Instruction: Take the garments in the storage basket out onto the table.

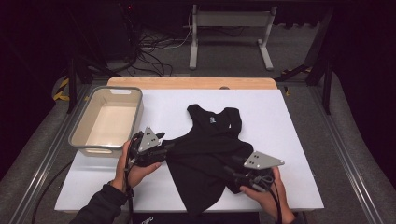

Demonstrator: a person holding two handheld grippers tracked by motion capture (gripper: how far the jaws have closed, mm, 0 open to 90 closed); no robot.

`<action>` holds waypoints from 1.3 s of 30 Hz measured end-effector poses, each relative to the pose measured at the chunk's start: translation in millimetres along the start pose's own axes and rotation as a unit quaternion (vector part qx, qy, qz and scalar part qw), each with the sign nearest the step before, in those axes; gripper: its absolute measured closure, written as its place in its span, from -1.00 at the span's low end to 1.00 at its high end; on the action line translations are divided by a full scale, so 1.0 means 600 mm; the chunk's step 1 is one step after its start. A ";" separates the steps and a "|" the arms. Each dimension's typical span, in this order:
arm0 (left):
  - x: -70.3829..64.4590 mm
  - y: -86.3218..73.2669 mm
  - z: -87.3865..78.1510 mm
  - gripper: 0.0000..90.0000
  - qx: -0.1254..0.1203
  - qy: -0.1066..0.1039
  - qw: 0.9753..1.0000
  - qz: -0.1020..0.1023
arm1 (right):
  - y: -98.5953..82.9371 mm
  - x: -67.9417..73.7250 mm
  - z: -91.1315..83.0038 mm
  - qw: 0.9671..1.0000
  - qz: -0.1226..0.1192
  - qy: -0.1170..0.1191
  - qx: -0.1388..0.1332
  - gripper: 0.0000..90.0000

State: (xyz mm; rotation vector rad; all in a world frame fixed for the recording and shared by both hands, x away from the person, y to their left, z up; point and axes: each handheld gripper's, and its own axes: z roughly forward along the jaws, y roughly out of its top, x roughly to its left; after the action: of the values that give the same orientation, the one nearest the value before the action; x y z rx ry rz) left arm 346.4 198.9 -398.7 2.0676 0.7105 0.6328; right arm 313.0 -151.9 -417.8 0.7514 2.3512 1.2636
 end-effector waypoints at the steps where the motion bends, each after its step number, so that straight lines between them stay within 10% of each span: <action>1: -0.008 -0.003 -0.007 -0.03 -0.004 -0.008 1.000 0.007 | -0.004 0.010 0.005 1.000 -0.005 0.006 0.013 0.16; 6: -0.066 -0.034 -0.023 -0.14 0.005 -0.098 0.994 0.042 | -0.022 0.022 0.025 0.997 -0.042 -0.037 0.048 0.02; 13: -0.114 -0.064 0.027 -0.05 0.066 -0.207 0.975 0.040 | -0.035 -0.010 0.032 0.997 -0.043 -0.038 0.054 0.54; 17: -0.124 -0.070 0.047 -0.07 0.090 -0.224 0.969 0.046 | -0.032 -0.012 0.022 0.997 -0.051 -0.042 0.046 0.86; 21: -0.128 -0.068 0.054 -0.05 0.089 -0.223 0.970 0.045 | -0.025 -0.011 0.008 0.997 -0.050 -0.044 0.029 0.90; 26: -0.121 -0.069 0.053 0.49 0.086 -0.203 0.974 0.047 | -0.003 -0.010 -0.032 0.997 -0.041 -0.057 -0.026 0.92; 30: -0.111 -0.071 0.058 0.95 0.081 -0.222 0.971 0.026 | 0.011 -0.013 -0.068 0.992 -0.038 -0.091 -0.074 0.92; 34: -0.111 -0.069 0.056 0.99 0.085 -0.229 0.969 0.038 | 0.014 -0.030 -0.079 0.988 -0.017 -0.121 -0.092 0.91; 39: -0.121 -0.063 0.042 1.00 0.086 -0.261 0.960 0.060 | 0.017 -0.058 -0.064 0.986 -0.012 -0.145 -0.081 0.91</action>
State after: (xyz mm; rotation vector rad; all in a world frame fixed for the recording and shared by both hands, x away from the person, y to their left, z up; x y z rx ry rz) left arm 301.7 154.1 -456.6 2.3135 0.3421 0.0707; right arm 322.7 -193.4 -386.8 0.7938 1.9952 1.2257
